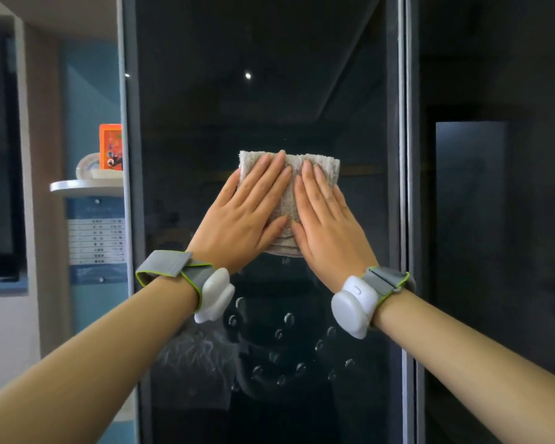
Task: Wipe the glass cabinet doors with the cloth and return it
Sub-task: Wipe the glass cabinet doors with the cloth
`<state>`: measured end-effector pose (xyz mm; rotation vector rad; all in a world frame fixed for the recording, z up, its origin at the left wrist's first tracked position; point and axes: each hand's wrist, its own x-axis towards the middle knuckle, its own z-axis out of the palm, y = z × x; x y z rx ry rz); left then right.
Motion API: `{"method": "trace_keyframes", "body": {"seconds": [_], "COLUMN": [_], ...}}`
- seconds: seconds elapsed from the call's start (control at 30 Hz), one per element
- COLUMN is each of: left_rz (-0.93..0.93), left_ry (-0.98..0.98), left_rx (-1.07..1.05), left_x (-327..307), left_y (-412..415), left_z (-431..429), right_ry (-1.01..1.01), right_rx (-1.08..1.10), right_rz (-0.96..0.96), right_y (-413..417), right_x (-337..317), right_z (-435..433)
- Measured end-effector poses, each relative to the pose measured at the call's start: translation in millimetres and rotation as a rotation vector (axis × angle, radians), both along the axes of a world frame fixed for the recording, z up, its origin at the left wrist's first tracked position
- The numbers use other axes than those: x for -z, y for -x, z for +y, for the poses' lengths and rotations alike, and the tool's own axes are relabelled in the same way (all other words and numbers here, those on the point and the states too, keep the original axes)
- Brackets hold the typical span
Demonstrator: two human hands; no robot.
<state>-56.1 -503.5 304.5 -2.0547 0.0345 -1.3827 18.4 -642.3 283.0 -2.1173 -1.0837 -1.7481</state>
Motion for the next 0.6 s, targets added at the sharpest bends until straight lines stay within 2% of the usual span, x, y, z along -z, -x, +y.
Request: {"method": "trace_keyframes", "body": {"seconds": [0.37, 0.6], "left_rz": [-0.026, -0.043], "left_ry": [0.199, 0.254], "left_rx": [0.021, 0.067], "left_x": [6, -6], "left_y": [45, 47], "left_z": [66, 72], "right_ry": [0.095, 0.153], "right_rx": [-0.048, -0.044], "right_rz": [-0.06, -0.104], "right_y": [40, 35], "right_x": [-12, -32], "right_z": [68, 70]}}
